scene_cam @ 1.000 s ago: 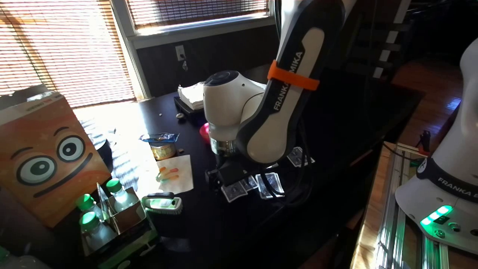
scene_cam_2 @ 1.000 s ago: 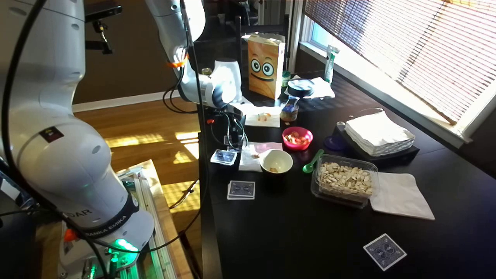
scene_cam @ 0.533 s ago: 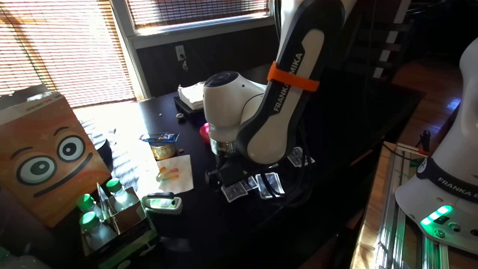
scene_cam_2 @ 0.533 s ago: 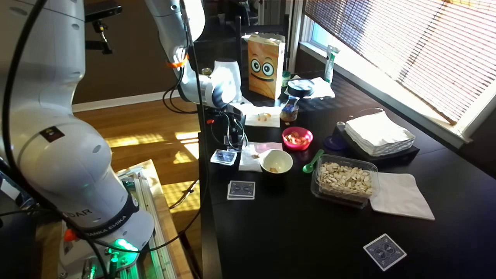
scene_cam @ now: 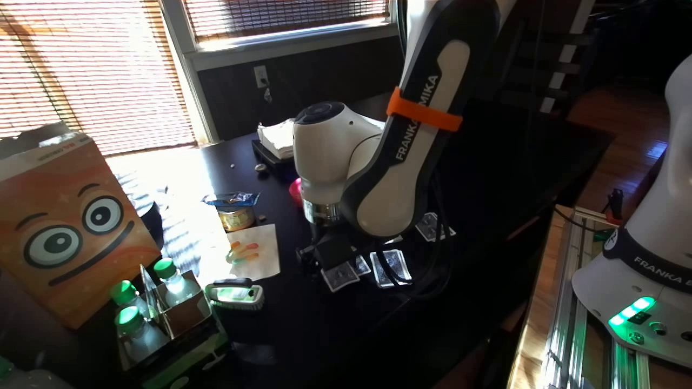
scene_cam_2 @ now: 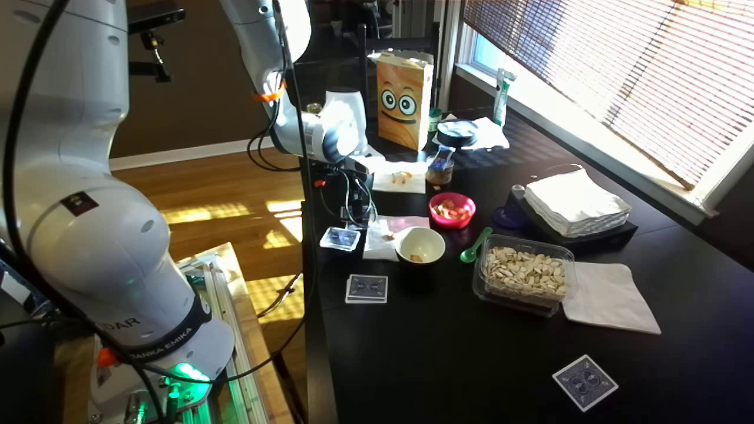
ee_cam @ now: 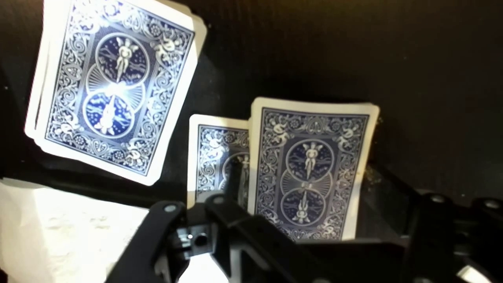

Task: Pick up one card from the left pile of cards, put it on the pile in the middle, pick up the middle pile of cards and put them on the cards on the right

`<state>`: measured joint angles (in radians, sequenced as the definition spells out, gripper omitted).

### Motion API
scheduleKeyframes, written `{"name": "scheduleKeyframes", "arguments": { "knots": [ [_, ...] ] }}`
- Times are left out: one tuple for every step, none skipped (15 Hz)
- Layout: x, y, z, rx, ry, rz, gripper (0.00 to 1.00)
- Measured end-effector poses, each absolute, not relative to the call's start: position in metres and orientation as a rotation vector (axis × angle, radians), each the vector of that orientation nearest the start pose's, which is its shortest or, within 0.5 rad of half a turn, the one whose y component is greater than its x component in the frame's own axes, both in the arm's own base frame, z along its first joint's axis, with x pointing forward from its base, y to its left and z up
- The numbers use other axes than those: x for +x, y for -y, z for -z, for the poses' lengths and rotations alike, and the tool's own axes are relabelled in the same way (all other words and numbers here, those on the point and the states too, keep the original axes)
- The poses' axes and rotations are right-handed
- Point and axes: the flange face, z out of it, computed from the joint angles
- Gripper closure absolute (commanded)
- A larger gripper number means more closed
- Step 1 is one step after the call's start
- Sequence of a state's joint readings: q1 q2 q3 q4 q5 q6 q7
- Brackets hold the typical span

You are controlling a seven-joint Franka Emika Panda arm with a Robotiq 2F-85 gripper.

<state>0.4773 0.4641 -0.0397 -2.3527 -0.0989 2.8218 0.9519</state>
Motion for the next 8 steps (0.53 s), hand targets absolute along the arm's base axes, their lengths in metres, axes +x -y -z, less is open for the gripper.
{"name": "scheduleKeyframes", "arguments": {
  "knots": [
    [0.4554,-0.2168,-0.1345,-3.107,-0.656,0.056,0.28],
    [0.4554,-0.2168,-0.1346,-3.107,-0.657,0.056,0.32],
    [0.4556,-0.217,-0.1351,-3.107,-0.656,0.057,0.3],
    [0.4557,-0.2172,-0.1353,-3.106,-0.656,0.058,0.34],
    [0.4558,-0.2174,-0.1358,-3.106,-0.655,0.059,0.33],
    [0.4559,-0.2175,-0.136,-3.105,-0.655,0.06,0.37],
    [0.4561,-0.2176,-0.1367,-3.105,-0.655,0.061,0.35],
    [0.4561,-0.2176,-0.1369,-3.104,-0.655,0.062,0.36]
  ]
}}
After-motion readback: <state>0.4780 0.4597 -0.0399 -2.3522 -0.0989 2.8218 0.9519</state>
